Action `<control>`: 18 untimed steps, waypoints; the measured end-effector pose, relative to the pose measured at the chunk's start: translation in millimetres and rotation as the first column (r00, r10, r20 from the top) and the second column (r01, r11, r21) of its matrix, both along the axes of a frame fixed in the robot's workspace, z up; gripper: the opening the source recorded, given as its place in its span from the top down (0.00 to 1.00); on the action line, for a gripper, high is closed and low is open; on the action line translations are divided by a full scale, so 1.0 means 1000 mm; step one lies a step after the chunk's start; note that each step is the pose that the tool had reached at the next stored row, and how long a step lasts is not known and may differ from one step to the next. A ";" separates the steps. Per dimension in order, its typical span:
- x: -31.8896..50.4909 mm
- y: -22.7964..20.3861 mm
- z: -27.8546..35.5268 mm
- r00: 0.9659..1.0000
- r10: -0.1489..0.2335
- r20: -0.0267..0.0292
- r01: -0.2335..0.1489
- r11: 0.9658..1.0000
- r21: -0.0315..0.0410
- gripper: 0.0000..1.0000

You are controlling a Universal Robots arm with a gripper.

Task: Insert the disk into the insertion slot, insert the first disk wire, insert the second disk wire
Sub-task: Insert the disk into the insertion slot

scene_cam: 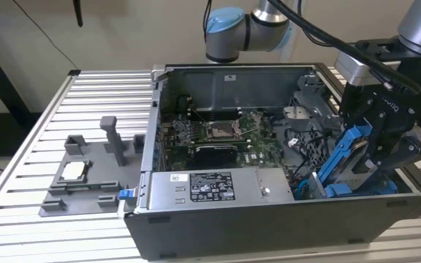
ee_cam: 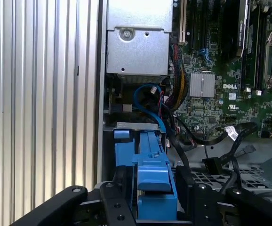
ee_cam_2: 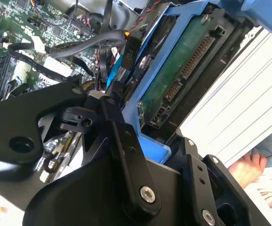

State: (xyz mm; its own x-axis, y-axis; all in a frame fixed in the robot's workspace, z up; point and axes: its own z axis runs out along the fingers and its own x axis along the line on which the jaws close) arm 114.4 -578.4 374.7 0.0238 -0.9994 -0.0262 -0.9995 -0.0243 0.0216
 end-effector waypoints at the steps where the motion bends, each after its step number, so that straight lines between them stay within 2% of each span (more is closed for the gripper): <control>1: 0.0000 0.0000 0.0002 1.000 0.000 0.000 0.000 1.000 0.000 0.45; 5: 0.0000 0.0002 0.0141 1.000 -0.002 0.001 0.002 1.000 0.000 0.45; 6: -0.0001 0.0010 0.0147 1.000 -0.002 0.003 0.002 1.000 0.001 0.45; 7: -0.0002 0.0017 0.0148 1.000 -0.002 0.011 0.002 1.000 0.004 0.45; 8: -0.0002 0.0023 0.0149 1.000 -0.002 0.019 0.002 1.000 0.012 0.45; 11: -0.0007 0.0036 0.0149 0.999 -0.004 0.044 0.002 0.999 0.043 0.45; 14: -0.0026 0.0044 0.0149 0.998 -0.009 0.060 0.006 0.998 0.055 0.45; 18: -0.0025 0.0031 0.0171 0.998 -0.013 0.060 0.010 0.998 0.057 0.45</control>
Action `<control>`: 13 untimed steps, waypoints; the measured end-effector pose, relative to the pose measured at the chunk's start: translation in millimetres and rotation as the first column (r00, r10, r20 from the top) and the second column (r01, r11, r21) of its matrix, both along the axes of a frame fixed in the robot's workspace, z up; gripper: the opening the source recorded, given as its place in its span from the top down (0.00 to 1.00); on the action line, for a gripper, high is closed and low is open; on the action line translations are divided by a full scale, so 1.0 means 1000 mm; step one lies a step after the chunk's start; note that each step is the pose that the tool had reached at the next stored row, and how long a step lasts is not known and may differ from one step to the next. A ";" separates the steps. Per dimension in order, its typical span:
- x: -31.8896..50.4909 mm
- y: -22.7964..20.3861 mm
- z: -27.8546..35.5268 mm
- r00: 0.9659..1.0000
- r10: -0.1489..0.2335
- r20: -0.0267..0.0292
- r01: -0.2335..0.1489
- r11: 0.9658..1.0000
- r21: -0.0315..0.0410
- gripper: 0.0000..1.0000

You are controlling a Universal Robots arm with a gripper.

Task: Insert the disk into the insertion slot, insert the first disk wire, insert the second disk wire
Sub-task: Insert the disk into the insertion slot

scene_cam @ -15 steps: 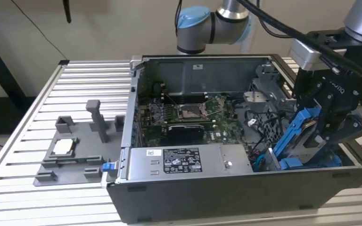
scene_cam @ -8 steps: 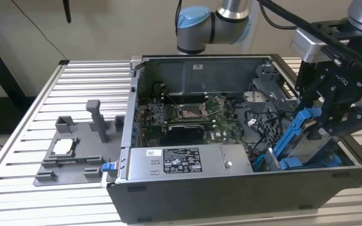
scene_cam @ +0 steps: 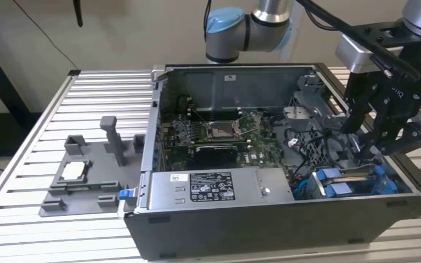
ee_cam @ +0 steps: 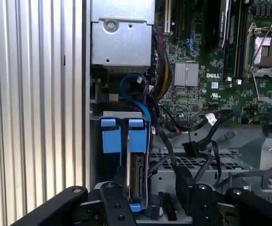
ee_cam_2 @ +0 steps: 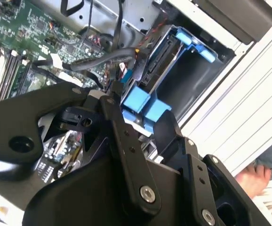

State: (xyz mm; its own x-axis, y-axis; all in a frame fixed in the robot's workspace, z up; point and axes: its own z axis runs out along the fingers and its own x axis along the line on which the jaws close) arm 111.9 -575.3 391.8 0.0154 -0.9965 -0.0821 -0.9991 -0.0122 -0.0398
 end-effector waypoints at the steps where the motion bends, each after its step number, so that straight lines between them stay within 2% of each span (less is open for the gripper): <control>1: 0.0000 0.0000 0.0003 1.000 0.000 0.000 0.000 1.000 0.000 0.45; 3: 0.0000 0.0002 0.0003 1.000 0.000 0.003 0.000 1.000 0.001 0.45; 6: 0.0000 0.0006 0.0003 1.000 0.000 0.005 0.000 1.000 0.000 0.45; 7: -0.0001 0.0009 0.0003 1.000 0.000 0.014 0.000 1.000 0.000 0.45; 11: -0.0001 0.0025 0.0001 0.997 0.003 0.080 -0.003 1.000 0.000 0.45; 12: -0.0001 0.0028 0.0002 0.996 0.004 0.091 -0.004 1.000 0.000 0.45; 13: 0.0000 0.0030 0.0001 0.995 0.005 0.098 -0.005 1.000 0.000 0.45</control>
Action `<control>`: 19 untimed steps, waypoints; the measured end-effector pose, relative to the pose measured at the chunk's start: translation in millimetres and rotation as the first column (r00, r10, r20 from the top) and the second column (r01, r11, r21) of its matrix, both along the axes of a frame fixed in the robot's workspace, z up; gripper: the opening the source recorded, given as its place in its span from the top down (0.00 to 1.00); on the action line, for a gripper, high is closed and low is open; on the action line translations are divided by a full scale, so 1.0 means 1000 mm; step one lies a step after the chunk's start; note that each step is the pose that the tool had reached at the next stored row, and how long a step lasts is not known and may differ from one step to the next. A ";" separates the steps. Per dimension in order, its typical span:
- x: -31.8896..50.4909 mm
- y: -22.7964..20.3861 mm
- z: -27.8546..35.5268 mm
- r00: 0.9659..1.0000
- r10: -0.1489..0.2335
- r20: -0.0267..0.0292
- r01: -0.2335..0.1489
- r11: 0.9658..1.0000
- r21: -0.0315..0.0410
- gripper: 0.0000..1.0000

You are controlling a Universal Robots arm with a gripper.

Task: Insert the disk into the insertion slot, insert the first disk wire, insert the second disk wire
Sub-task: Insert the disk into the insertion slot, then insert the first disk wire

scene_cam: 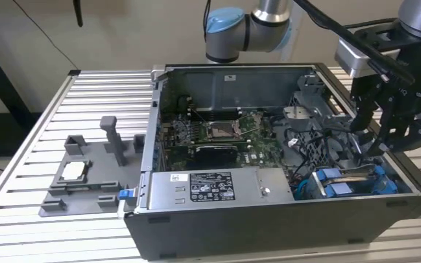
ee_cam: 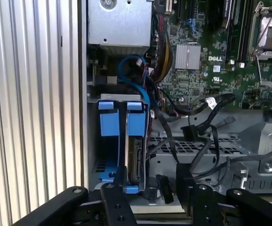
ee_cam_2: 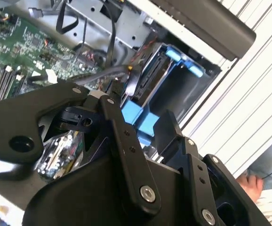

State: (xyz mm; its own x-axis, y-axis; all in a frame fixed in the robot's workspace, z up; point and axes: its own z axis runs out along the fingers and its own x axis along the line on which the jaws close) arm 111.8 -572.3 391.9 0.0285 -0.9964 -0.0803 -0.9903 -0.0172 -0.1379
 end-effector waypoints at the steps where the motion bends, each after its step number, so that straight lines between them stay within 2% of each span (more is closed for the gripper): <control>1: 0.0000 0.0001 -0.0001 1.000 0.002 0.004 -0.002 1.000 0.000 0.45; 3: 0.0000 0.0006 -0.0004 1.000 0.012 0.015 -0.012 1.000 -0.003 0.45; 6: 0.0000 0.0019 -0.0017 0.999 0.034 0.039 -0.034 0.999 -0.009 0.45; 8: 0.0000 0.0054 -0.0033 0.997 0.046 0.054 -0.046 0.999 -0.013 0.45; 9: 0.0000 0.0075 -0.0042 0.997 0.049 0.059 -0.048 0.999 -0.015 0.45; 11: 0.0000 0.0118 -0.0062 0.997 0.051 0.064 -0.050 0.998 -0.023 0.45; 12: 0.0000 0.0130 -0.0066 0.997 0.052 0.064 -0.051 0.998 -0.028 0.45; 13: 0.0000 0.0132 -0.0068 0.997 0.053 0.064 -0.051 0.998 -0.029 0.45; 19: -0.0002 0.0132 -0.0068 0.997 0.053 0.064 -0.051 0.998 -0.029 0.45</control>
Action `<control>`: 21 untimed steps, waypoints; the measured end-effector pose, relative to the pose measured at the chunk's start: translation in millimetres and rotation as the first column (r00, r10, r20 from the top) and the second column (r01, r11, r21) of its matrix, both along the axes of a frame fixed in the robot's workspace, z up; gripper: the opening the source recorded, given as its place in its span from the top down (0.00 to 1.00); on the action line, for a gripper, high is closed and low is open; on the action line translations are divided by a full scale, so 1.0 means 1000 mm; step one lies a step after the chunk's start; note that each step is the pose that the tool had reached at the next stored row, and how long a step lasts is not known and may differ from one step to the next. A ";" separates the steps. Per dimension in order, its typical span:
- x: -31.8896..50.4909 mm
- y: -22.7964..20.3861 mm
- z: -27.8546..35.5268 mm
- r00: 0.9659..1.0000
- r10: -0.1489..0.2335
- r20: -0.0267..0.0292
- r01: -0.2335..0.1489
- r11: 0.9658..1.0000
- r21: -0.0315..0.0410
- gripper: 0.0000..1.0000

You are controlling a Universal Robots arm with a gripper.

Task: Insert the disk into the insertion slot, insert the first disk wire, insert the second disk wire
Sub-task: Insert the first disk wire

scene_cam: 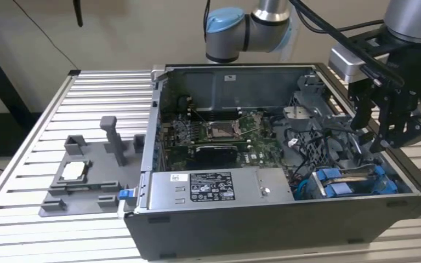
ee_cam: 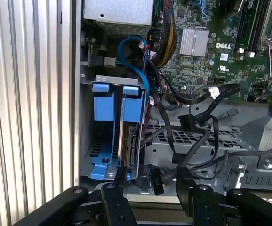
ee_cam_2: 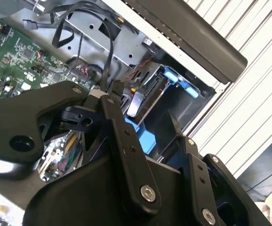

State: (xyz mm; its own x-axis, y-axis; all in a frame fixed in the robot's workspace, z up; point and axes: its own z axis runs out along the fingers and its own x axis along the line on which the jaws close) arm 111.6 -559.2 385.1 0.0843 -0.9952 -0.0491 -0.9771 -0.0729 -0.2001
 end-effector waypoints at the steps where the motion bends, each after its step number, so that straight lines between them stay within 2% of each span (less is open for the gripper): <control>1: -0.0002 0.0001 0.0001 1.000 0.000 0.001 0.000 1.000 0.000 0.45; 3: -0.0004 0.0001 0.0000 1.000 0.000 0.003 0.000 1.000 0.000 0.47; 5: -0.0008 0.0001 0.0000 1.000 0.000 0.005 0.000 1.000 0.000 0.60; 6: -0.0009 0.0001 0.0000 1.000 0.000 0.006 0.000 1.000 0.000 0.60; 8: -0.0012 0.0002 0.0000 1.000 0.000 0.009 0.000 1.000 0.000 0.72; 9: -0.0013 0.0003 0.0000 1.000 0.000 0.010 0.000 1.000 0.000 0.72; 11: -0.0014 0.0005 0.0000 1.000 0.000 0.010 0.000 1.000 0.000 0.81; 18: -0.0014 0.0005 0.0000 1.000 0.000 0.010 0.000 1.000 0.000 0.81; 21: -0.0012 0.0005 -0.0003 1.000 0.000 0.007 0.000 1.000 -0.002 0.81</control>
